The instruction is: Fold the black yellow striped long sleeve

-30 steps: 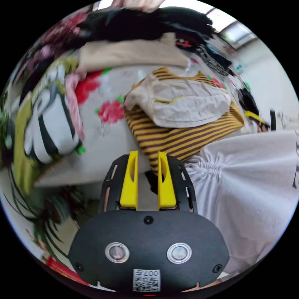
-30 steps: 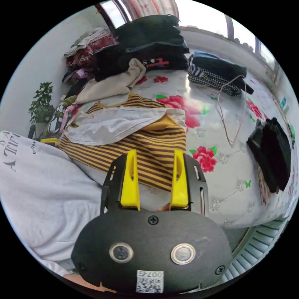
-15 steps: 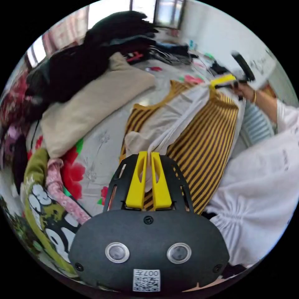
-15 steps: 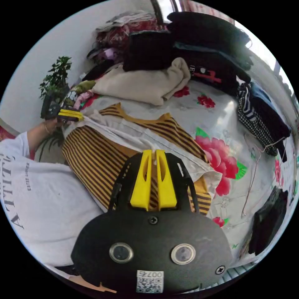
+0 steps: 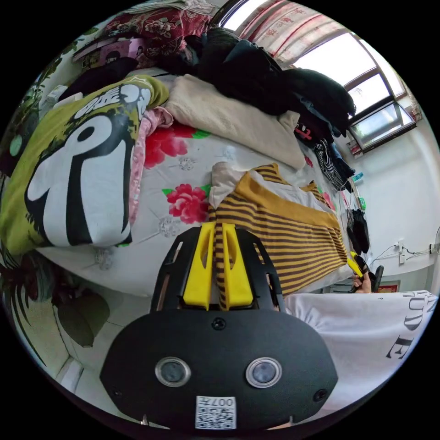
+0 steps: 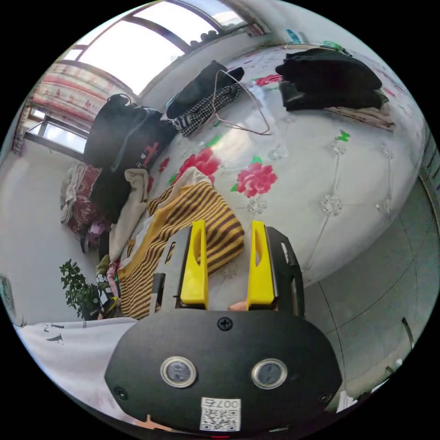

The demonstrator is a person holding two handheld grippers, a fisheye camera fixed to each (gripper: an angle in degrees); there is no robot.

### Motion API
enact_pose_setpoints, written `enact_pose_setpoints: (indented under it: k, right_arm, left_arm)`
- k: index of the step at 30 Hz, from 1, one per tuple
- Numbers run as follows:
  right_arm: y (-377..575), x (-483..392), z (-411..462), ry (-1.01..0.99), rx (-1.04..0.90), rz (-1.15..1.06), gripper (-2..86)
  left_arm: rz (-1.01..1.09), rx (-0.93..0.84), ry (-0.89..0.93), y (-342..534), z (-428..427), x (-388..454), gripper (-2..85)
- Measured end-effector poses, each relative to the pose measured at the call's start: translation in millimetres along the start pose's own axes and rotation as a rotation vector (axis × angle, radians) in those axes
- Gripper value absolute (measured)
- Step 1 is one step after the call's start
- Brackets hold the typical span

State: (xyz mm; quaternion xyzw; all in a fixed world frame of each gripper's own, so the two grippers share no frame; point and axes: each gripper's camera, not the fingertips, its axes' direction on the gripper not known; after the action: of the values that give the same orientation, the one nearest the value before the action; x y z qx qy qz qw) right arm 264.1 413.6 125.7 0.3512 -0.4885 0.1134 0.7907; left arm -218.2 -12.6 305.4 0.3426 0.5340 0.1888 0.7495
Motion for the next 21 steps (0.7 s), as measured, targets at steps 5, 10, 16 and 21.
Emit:
enact_pose_setpoints:
  k: [5,10,16,21]
  right_arm:
    - [30.4,22.6,11.5,-0.038,0.000,0.059,11.2]
    - [23.7,19.0,37.2,-0.198,0.033,0.125,8.4]
    - [2.6,-108.1,40.3,-0.387,0.004,-0.266,5.6]
    - [86.4,-301.3,58.8,-0.527,-0.270,-1.035,5.1]
  left_arm:
    - [-0.052,-0.041,0.018,17.3,10.0,1.2,4.5]
    - [-0.017,-0.123,-0.113,-2.7,29.4,15.3,5.7]
    - [0.024,-0.152,-0.180,-16.3,44.9,25.6,5.9]
    - [0.014,-0.129,-0.160,-15.7,50.2,20.0,6.0]
